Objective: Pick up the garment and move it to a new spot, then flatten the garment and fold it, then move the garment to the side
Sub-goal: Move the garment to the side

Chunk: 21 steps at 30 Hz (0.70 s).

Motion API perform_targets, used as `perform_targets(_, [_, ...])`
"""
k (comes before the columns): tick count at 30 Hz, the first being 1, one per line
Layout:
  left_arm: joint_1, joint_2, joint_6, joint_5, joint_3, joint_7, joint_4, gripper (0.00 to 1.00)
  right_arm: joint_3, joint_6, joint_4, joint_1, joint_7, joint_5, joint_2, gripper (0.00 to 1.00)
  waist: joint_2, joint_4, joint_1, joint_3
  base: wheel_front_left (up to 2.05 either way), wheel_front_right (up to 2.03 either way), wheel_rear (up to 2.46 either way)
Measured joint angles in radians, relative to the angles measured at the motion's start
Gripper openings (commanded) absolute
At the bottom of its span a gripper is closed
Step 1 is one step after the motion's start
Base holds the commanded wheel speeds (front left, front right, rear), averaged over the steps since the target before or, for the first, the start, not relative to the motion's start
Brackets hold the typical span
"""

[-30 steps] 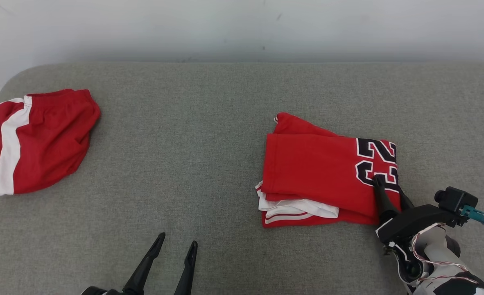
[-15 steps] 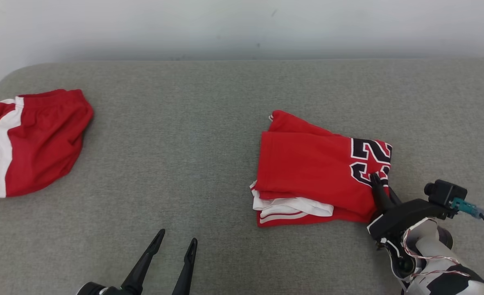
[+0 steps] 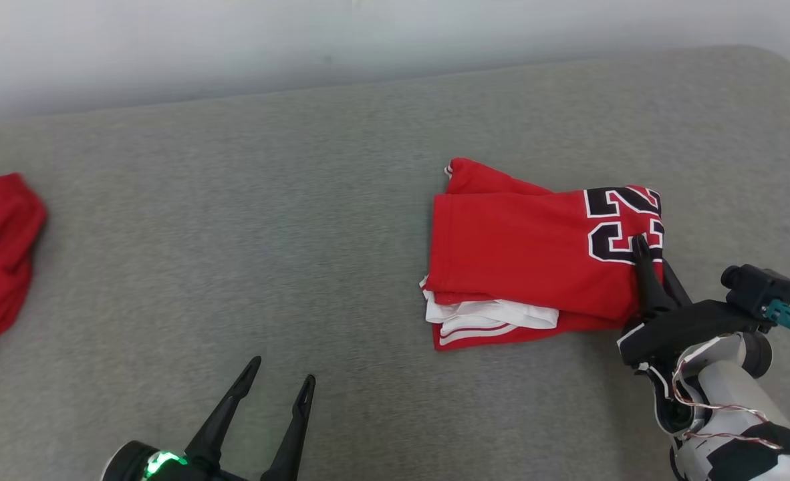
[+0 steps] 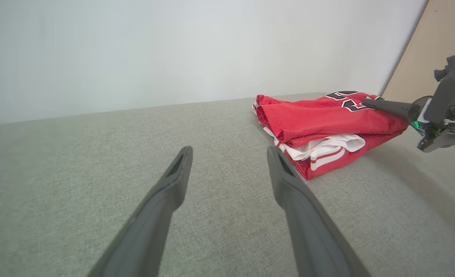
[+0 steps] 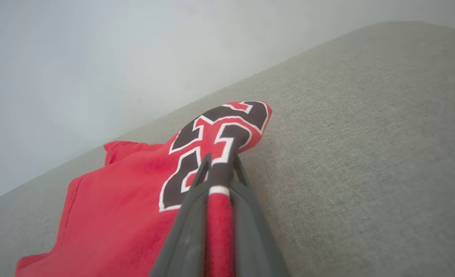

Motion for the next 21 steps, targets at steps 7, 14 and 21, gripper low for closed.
perform_targets(7, [-0.011,0.022,-0.006,0.007,-0.004,0.0,-0.013,1.0,-0.067,0.0,-0.048,0.055,0.0,-0.079,0.048,0.0,0.0,-0.109,0.0,0.014,0.0,0.0,0.0])
perform_targets(14, [-0.016,0.043,-0.007,0.013,-0.015,0.0,-0.026,1.0,-0.086,0.0,-0.073,0.087,0.0,-0.106,0.076,0.0,0.0,-0.224,0.0,0.024,0.0,0.0,0.0])
perform_targets(21, [-0.034,0.068,-0.007,0.022,-0.031,0.0,-0.053,1.0,-0.086,0.0,-0.09,0.092,0.0,-0.154,0.074,0.0,-0.0001,-0.325,-0.0001,0.046,0.0,0.0,0.0])
